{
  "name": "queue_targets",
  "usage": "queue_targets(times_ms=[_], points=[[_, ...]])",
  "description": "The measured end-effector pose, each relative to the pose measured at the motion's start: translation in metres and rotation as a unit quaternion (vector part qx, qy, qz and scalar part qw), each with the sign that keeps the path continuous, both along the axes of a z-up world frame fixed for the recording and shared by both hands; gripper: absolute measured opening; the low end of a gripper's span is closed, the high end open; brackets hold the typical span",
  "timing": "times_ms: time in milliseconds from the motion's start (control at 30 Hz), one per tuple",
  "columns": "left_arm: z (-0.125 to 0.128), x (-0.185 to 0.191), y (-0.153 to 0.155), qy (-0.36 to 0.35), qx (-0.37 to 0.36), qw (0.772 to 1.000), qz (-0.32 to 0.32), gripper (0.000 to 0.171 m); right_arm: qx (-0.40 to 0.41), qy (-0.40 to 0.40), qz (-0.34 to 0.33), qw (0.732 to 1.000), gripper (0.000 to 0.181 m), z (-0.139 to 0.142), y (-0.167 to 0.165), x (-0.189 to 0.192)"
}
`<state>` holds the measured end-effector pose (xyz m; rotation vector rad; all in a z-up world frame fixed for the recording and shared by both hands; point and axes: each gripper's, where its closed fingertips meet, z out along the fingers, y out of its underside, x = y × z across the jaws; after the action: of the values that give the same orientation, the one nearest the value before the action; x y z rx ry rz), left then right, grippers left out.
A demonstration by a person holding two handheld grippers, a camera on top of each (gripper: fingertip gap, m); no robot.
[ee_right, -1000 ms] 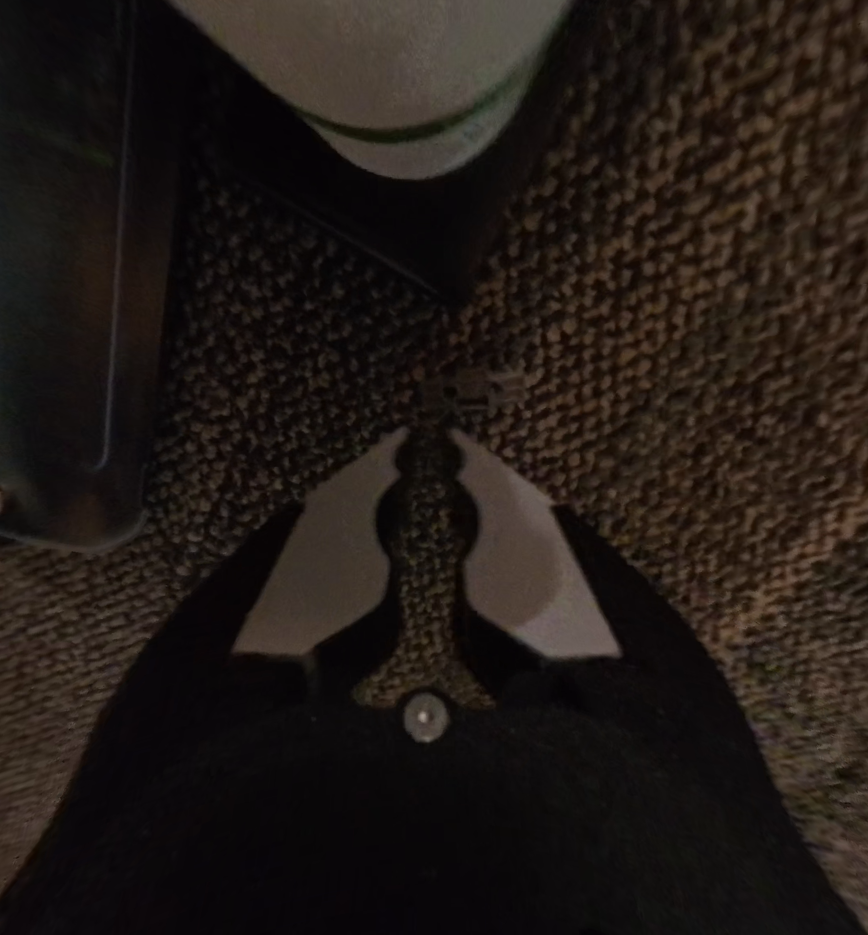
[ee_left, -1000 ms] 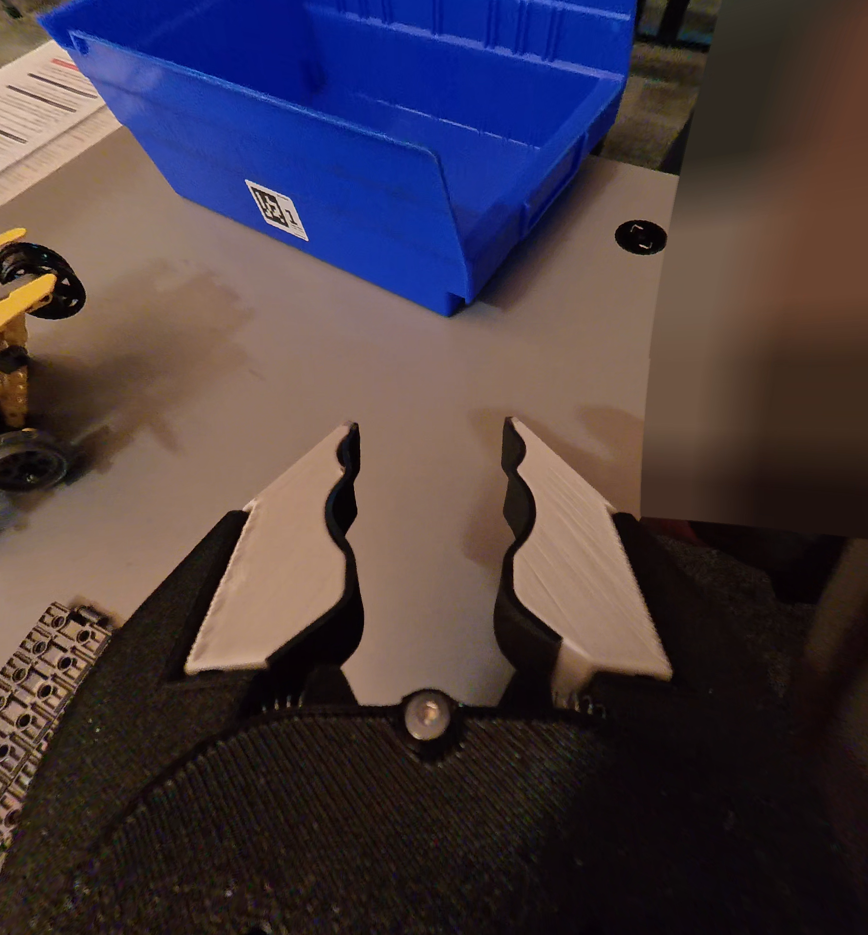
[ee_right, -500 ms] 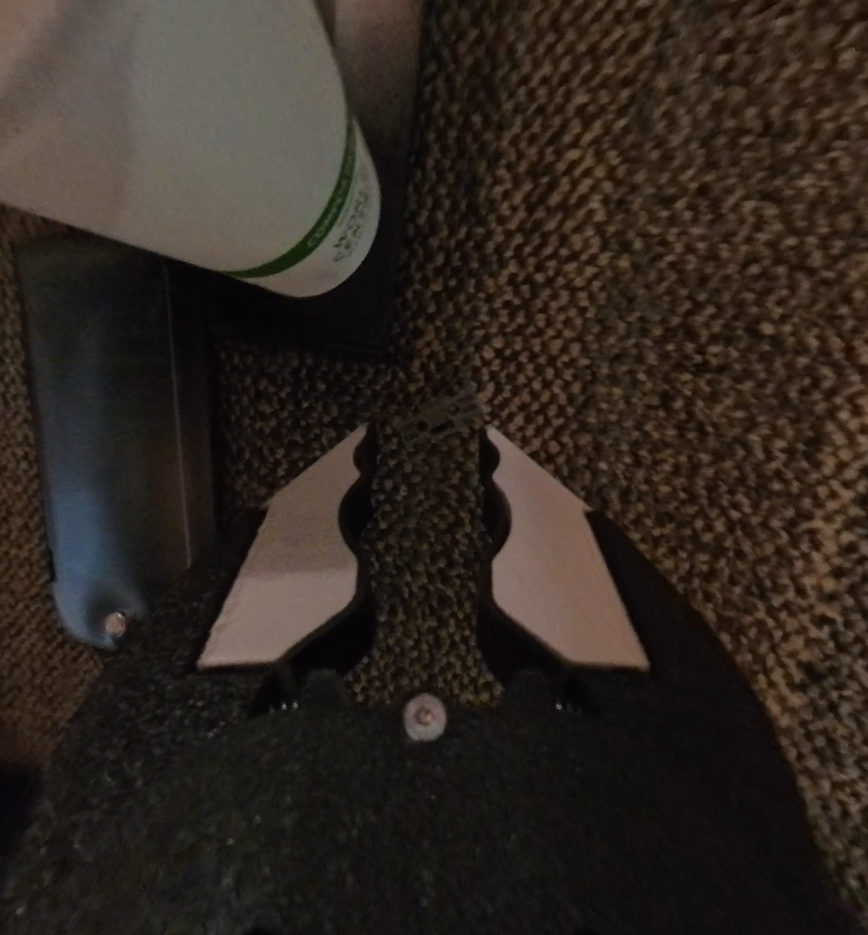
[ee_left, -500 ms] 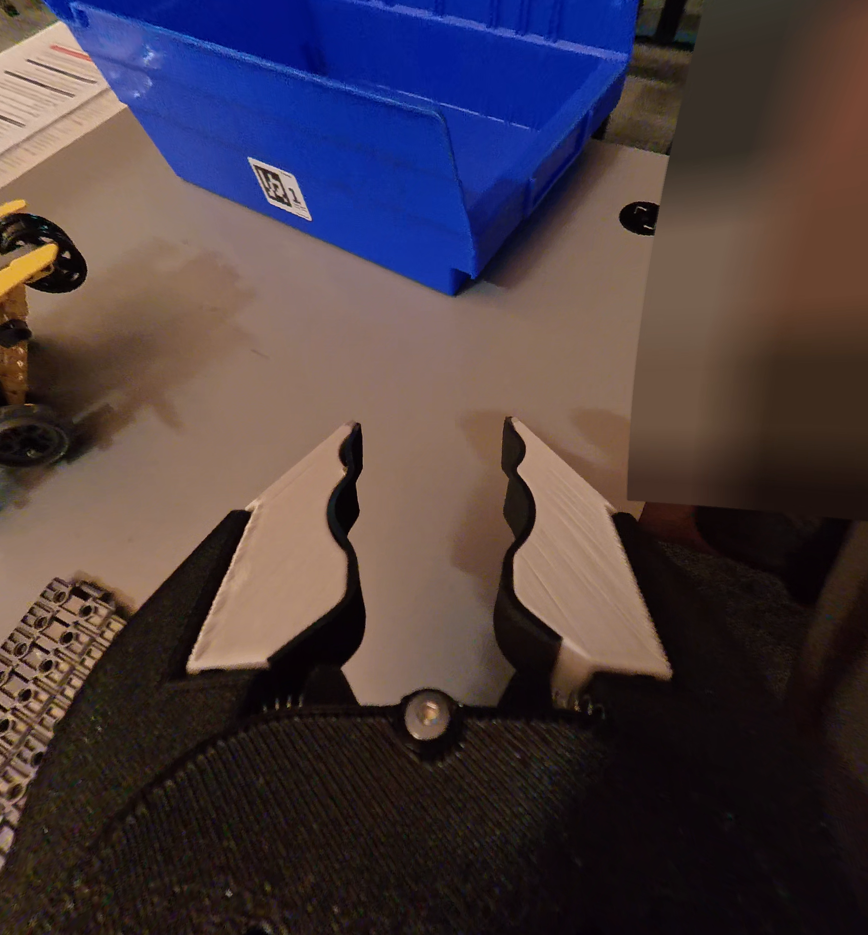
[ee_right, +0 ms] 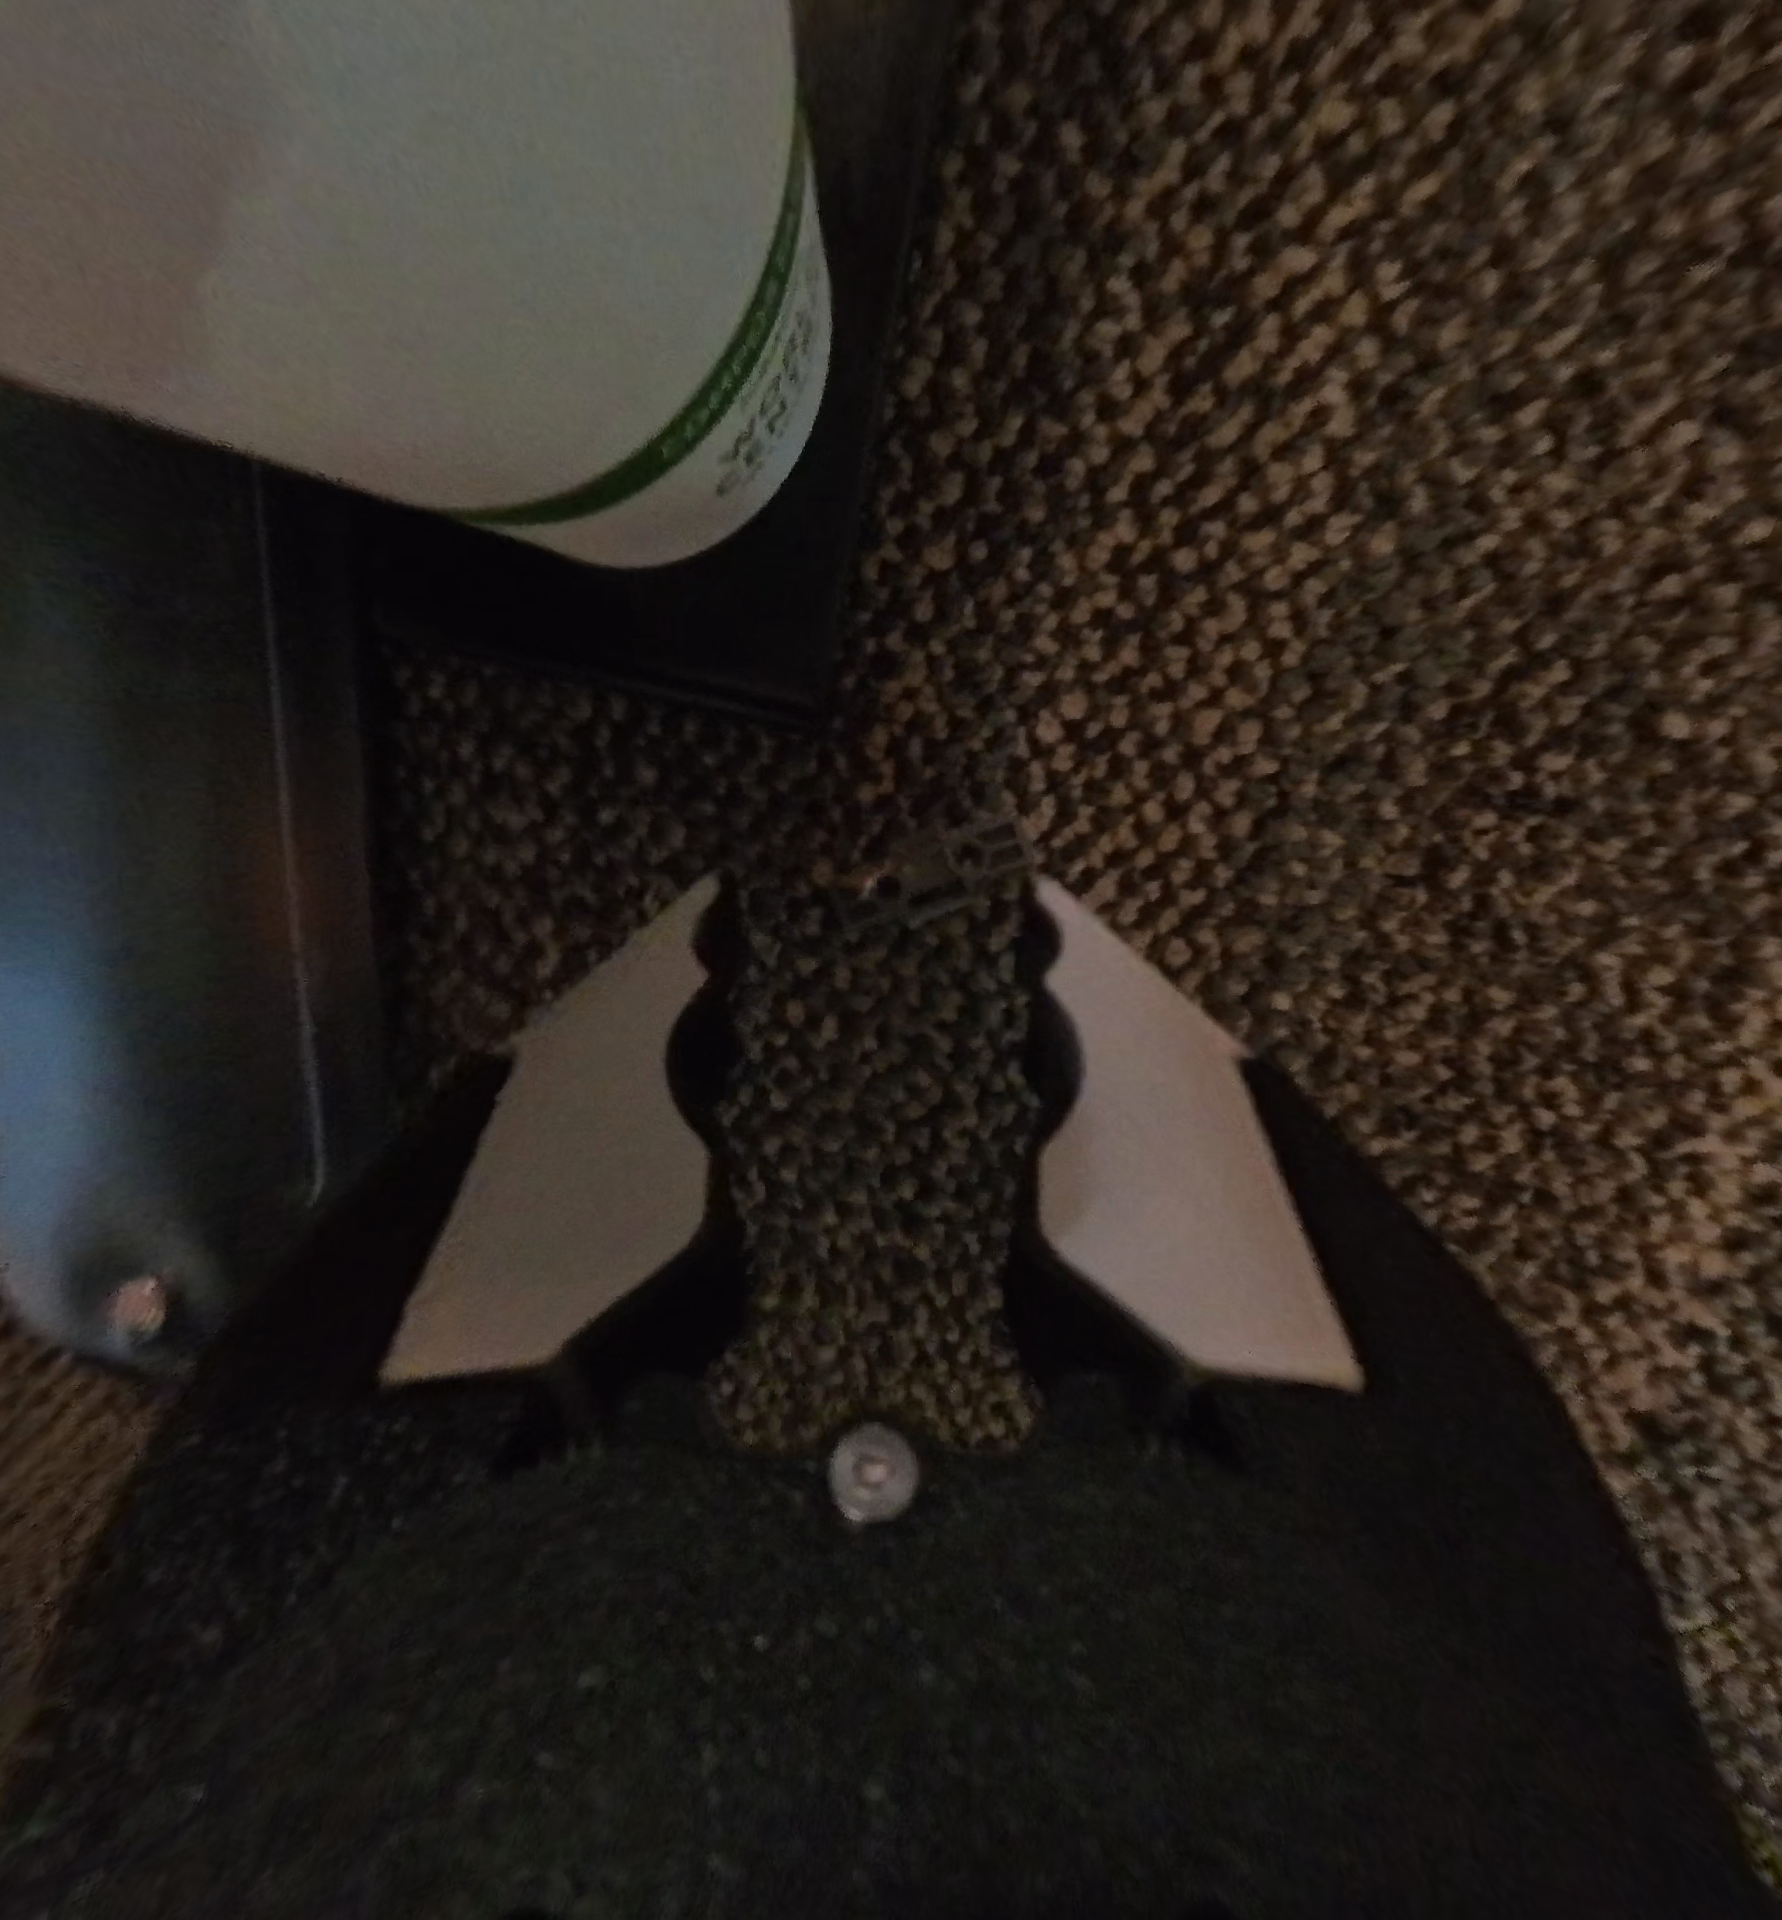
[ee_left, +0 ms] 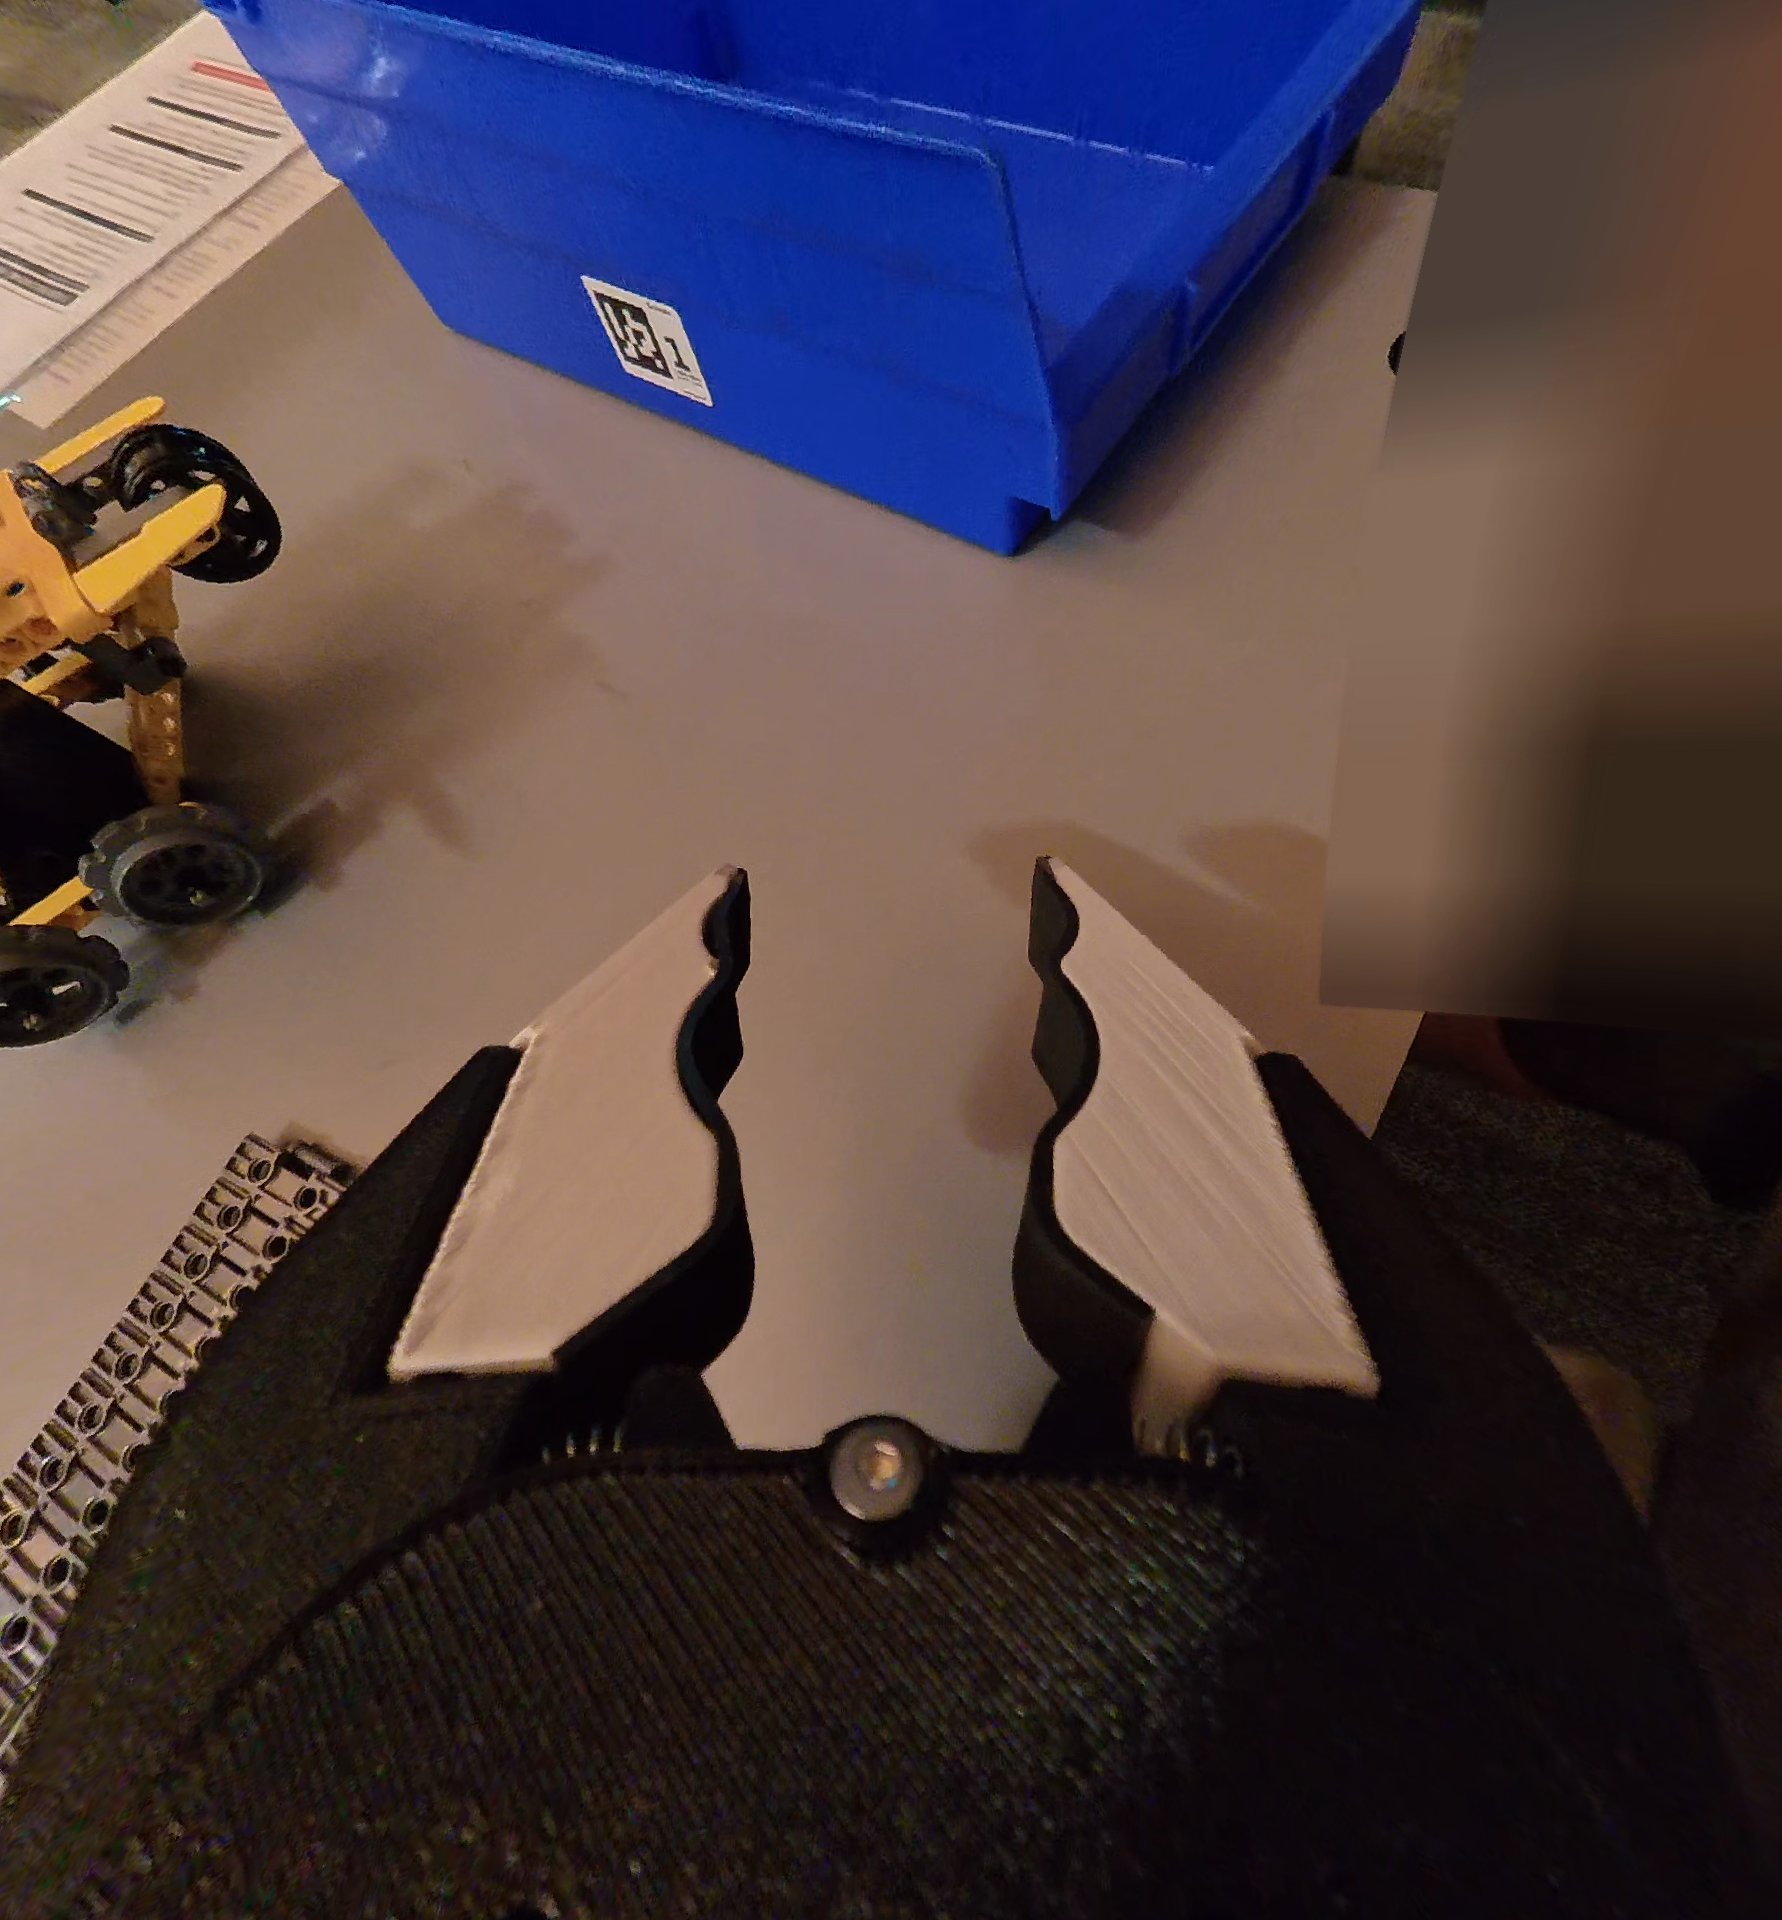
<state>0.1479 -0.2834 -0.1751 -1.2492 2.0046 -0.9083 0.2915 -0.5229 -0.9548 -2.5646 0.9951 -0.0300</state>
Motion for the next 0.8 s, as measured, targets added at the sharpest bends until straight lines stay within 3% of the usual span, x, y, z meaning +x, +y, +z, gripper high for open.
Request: queue_targets(times_ms=[33, 167, 500, 667, 733, 800], points=[[0.000, 0.000, 0.000, 0.000, 0.000, 1.000, 0.000, 0.052, -0.007, -0.020, -0.013, 1.000, 0.058, 0.001, 0.001, 0.004], [-0.001, 0.001, -0.001, 0.003, 0.009, 1.000, -0.002, 0.052, -0.062, -0.040, -0.028, 0.997, 0.045, -0.006, -0.002, 0.003], [0.006, -0.008, 0.003, -0.013, 0.003, 1.000, 0.000, 0.052, -0.032, -0.036, -0.112, 0.992, 0.029, 0.006, -0.007, -0.012], [0.020, -0.024, 0.007, -0.039, -0.020, 0.999, 0.001, 0.052, 0.073, -0.053, -0.197, 0.976, 0.029, 0.071, -0.026, -0.040], [0.027, -0.036, 0.011, -0.054, -0.035, 0.998, 0.005, 0.052, 0.110, -0.067, -0.194, 0.972, 0.029, 0.116, -0.032, -0.061], [0.036, -0.052, 0.016, -0.073, -0.052, 0.996, 0.011, 0.052, 0.144, -0.093, -0.166, 0.971, 0.029, 0.179, -0.034, -0.082]])
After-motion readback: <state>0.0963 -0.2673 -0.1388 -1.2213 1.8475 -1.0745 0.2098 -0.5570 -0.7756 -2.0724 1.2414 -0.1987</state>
